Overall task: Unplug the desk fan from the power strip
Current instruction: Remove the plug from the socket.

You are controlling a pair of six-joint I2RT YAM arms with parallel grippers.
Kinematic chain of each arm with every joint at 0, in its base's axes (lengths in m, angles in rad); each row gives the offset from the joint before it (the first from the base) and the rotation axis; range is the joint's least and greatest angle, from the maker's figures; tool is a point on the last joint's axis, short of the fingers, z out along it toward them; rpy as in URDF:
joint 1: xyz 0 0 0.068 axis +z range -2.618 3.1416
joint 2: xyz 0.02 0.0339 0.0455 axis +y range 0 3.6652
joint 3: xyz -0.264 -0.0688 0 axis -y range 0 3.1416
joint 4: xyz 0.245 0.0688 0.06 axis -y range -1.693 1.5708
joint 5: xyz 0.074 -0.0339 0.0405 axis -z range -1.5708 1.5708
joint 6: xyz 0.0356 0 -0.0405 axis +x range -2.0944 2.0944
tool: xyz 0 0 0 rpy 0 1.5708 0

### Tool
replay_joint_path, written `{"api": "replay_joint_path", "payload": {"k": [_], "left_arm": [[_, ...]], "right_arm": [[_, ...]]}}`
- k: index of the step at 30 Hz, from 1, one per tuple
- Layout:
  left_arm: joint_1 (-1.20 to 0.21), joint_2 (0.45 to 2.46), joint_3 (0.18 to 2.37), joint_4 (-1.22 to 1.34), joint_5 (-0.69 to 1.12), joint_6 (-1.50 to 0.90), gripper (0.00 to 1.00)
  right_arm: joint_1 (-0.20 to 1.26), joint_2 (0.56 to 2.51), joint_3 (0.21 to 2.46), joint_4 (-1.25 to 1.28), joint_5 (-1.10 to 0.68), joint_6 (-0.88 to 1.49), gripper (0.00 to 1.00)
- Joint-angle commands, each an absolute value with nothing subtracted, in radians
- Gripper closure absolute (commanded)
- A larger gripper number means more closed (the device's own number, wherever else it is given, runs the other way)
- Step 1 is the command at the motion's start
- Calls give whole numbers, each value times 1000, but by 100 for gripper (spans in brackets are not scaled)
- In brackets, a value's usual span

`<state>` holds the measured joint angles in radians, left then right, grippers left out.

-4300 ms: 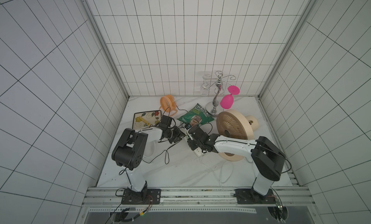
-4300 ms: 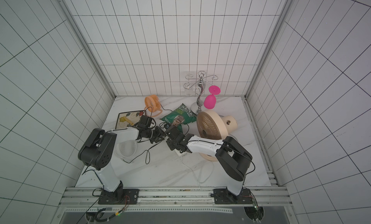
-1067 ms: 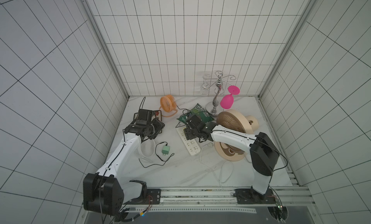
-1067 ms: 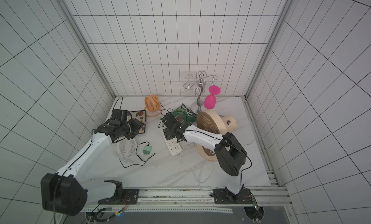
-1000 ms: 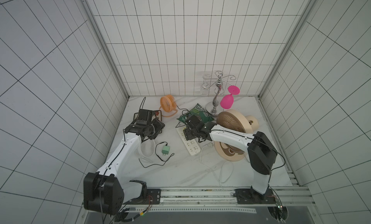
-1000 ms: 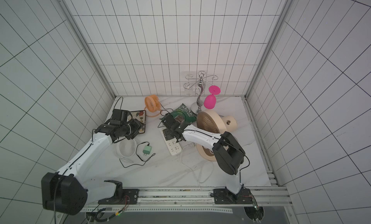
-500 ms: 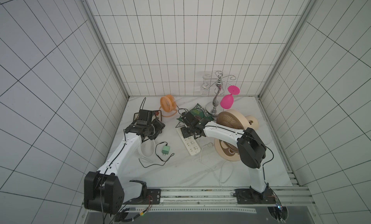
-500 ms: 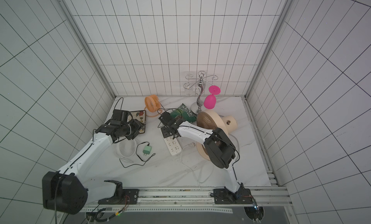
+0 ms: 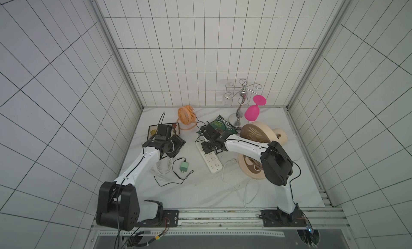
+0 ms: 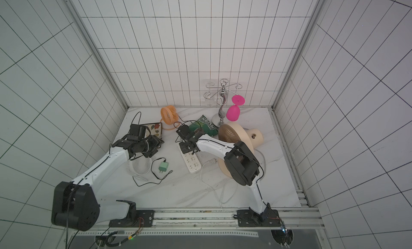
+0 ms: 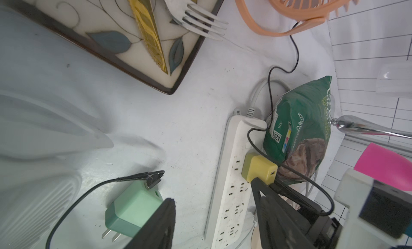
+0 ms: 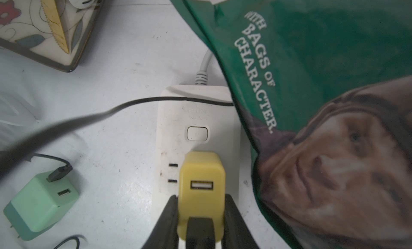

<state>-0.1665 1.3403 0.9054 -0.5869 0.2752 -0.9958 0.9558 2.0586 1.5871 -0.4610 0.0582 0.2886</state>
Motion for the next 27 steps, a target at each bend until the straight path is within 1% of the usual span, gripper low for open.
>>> {"api": "replay_joint_path", "payload": {"k": [1,5,8,10,20,27], "left_arm": [[-195,1393,876,-467,336,-997,36],[-247,1456,871,-397,363,-989,37],[-276,1505,871,-368,377,-999,41],[-288,1527,865,-353,379,-1004,42],[-339,1629,829,-293,441,-998,44],[-339,1689,835,-253,470,-1003,46]], "right_arm": [[968,2024,1573,-475,39,275,77],[989,1978,1521,-456,52,284,78],[999,1948,1488,-444,58,290,79],[1005,1940,1478,-445,57,293,79],[1027,1905,1441,-424,56,291,79],[1027,1905,1432,-417,38,281,79]]}}
